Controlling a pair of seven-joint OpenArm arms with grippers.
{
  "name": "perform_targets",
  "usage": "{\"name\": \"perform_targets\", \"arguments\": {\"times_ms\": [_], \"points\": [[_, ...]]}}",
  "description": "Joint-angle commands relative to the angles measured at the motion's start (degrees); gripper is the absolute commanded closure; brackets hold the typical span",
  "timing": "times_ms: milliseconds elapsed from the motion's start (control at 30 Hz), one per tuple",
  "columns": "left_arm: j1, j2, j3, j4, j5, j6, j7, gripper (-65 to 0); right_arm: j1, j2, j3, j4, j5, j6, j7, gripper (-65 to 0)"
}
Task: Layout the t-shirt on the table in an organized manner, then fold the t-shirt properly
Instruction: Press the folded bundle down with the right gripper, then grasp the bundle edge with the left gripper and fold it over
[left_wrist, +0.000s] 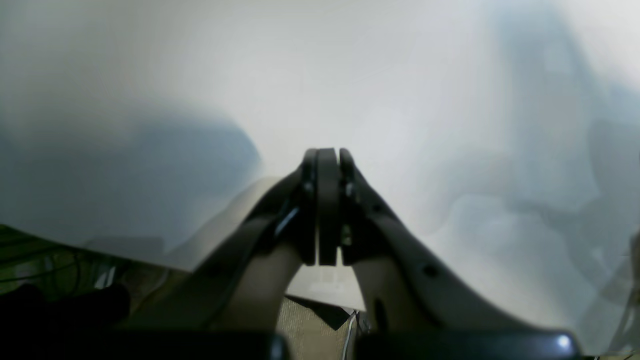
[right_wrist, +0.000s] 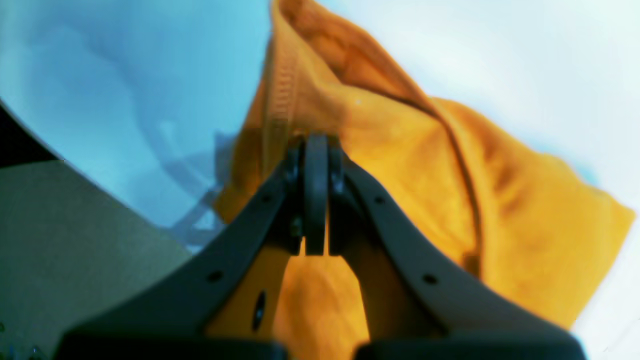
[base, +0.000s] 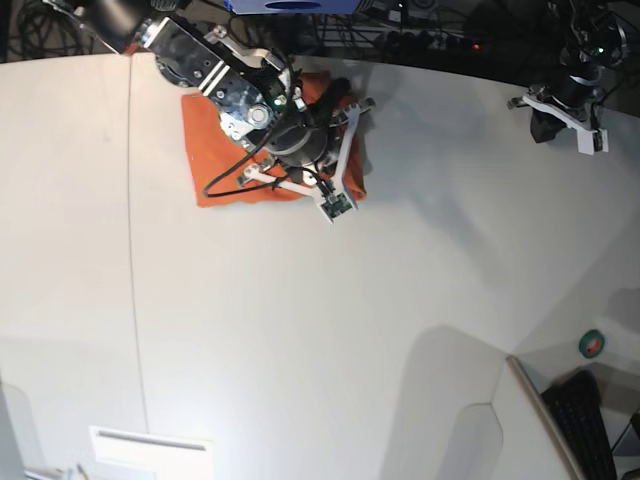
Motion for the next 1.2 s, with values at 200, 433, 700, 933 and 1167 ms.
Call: {"name": "perform_targets", "arguments": {"times_ms": [200, 433, 700, 933, 1167], "points": [[0.19, -0.59, -0.23, 0.75, -0.60, -0.31, -0.99, 0.0, 4.29, -4.00, -0.19, -9.98, 0.12, 0.12, 5.83, 0.0], [0.54, -0.59, 5.83, 1.27, -0.60, -0.31, -0.99, 0.0, 4.29, -4.00, -0.10, -9.54, 0.12, 0.12, 6.98, 0.0], [2.03, 2.49, 14.36, 9.36, -0.69, -0.40, -0.99, 0.0, -0.63, 2.68, 8.25, 13.14, 0.12, -2.07, -3.92, 0.0], [3.61, 3.19, 19.90, 10.59, -13.09, -0.40, -0.90, -19.9, -4.59, 7.25, 21.35, 14.55, 0.12, -1.81, -3.75, 0.0], [3.79, -2.43, 29.66, 9.71, -24.78, -3.57, -1.16, -47.4, -7.40, 9.71, 23.19, 14.37, 0.21, -1.81, 0.65, 0.0]]}}
